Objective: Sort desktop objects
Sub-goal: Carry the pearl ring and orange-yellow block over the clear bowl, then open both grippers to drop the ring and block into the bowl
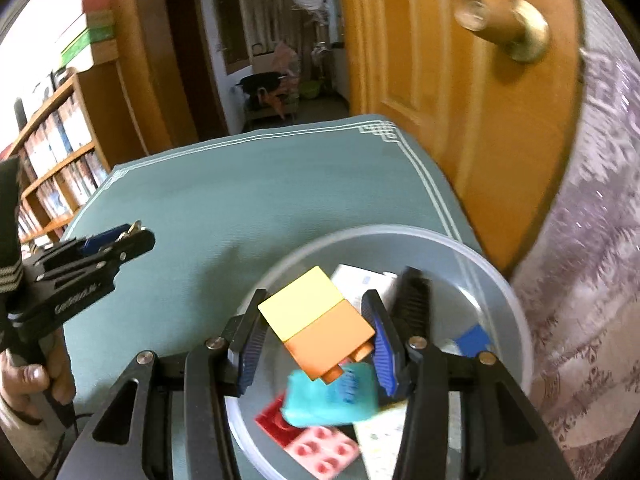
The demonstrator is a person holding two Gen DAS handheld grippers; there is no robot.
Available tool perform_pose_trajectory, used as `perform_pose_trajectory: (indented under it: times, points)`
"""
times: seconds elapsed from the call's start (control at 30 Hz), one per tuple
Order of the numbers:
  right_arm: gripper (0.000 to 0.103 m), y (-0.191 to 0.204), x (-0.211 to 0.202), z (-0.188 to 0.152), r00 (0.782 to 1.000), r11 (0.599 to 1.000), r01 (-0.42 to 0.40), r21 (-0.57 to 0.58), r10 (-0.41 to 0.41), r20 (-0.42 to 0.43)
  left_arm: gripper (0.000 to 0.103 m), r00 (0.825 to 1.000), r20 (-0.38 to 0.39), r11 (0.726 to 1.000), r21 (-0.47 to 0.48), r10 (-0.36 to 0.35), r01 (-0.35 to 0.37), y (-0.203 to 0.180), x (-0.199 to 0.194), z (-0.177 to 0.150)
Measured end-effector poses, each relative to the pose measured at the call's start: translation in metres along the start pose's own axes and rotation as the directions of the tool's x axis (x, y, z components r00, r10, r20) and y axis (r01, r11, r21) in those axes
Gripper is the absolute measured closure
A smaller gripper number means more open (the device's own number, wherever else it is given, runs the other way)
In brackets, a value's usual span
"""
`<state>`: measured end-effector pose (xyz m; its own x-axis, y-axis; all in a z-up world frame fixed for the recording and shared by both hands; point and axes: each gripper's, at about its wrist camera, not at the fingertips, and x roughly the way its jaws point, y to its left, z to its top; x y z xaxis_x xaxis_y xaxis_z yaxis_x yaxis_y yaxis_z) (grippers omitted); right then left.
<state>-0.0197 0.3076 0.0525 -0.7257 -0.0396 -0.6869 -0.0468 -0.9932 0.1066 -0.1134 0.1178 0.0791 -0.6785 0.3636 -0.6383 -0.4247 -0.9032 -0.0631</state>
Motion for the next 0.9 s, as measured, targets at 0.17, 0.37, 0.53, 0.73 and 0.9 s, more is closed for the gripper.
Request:
perform_pose_trajectory:
  times: [0.17,0.37,0.53,0.73,0.9]
  points:
    - [0.052,-0.017,-0.009,-0.002,1.0,1.0,0.019,0.024,-0.02,0.02,0.065,0.997,-0.009,0.996,0.026,-0.081,0.082,-0.032,-0.004,0.0]
    - [0.052,-0.038,-0.016,-0.007,0.999,0.998,0.029,0.053,-0.031,0.034,0.065,0.987,-0.023,0.984,0.076,-0.159,0.161,-0.073,-0.009,0.001]
    - [0.051,-0.055,-0.019,-0.008,0.998,0.996,0.033,0.082,-0.037,0.048,0.065,0.979,-0.036,0.973,0.11,-0.199,0.202,-0.101,-0.006,0.002]
    - [0.051,-0.074,-0.022,-0.008,0.997,0.993,0.026,0.118,-0.034,0.064,0.053,0.97,-0.084,0.966,0.104,-0.23,0.238,-0.124,0.008,0.008]
    - [0.051,-0.088,-0.022,-0.014,0.998,0.988,0.024,0.153,-0.032,0.049,0.032,0.968,-0.071,0.965,0.093,-0.239,0.245,-0.129,0.009,0.009]
